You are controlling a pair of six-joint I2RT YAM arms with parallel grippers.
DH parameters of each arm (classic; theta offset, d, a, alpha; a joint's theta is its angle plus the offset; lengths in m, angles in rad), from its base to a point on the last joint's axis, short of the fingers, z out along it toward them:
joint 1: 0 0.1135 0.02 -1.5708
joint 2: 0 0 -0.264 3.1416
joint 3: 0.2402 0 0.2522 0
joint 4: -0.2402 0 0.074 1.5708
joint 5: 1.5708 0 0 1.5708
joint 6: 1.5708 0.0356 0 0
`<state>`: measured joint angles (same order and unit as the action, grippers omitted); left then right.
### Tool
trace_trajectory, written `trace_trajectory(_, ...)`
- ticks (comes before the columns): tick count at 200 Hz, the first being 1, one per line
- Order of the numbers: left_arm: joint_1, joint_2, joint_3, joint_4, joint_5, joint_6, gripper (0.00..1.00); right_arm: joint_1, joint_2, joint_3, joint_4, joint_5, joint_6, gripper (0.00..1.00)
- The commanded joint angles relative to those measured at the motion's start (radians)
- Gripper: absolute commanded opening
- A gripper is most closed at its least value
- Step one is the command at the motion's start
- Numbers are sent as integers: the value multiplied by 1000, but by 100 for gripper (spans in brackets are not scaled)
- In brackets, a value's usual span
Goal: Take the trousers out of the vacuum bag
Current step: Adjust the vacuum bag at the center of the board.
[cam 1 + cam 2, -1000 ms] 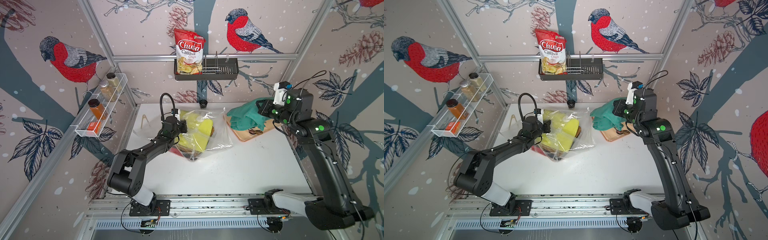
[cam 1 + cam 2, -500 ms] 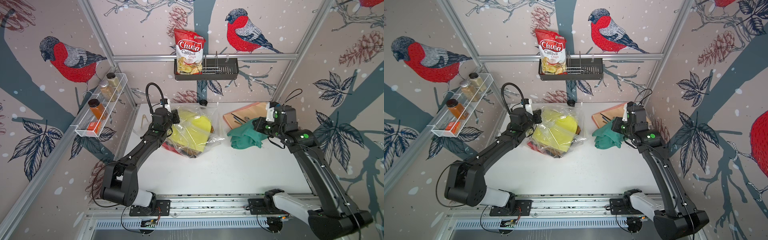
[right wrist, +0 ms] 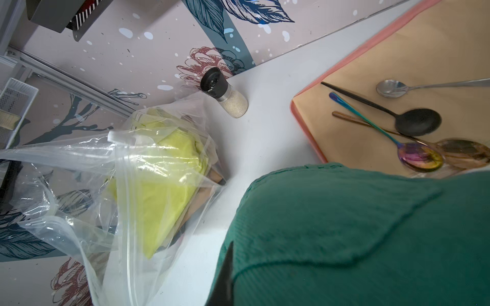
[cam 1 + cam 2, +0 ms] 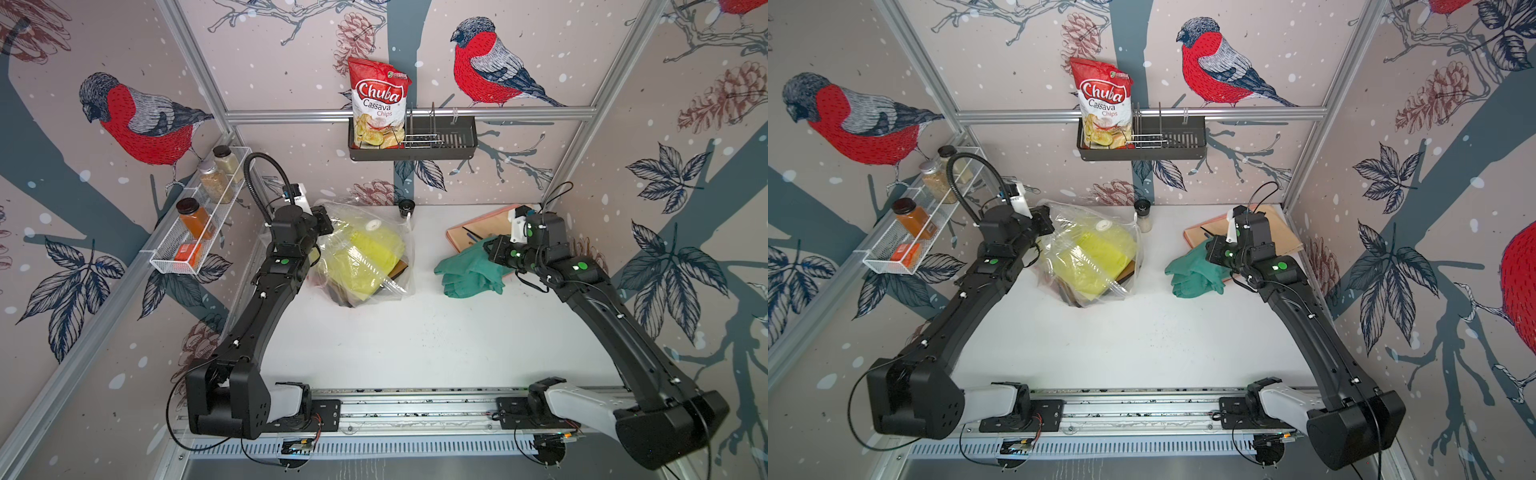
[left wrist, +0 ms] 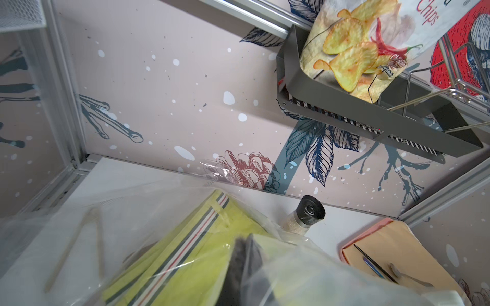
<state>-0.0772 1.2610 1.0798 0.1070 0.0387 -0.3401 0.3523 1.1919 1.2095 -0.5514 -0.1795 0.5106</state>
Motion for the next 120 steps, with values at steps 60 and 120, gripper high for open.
trace_trajectory(60,17,-229,-29,-10,-88,36,0,62,183,104,265,-44,5,0)
trace_trajectory(120,18,-347,-12,-81,-65,56,0,118,363,223,371,-67,6,0)
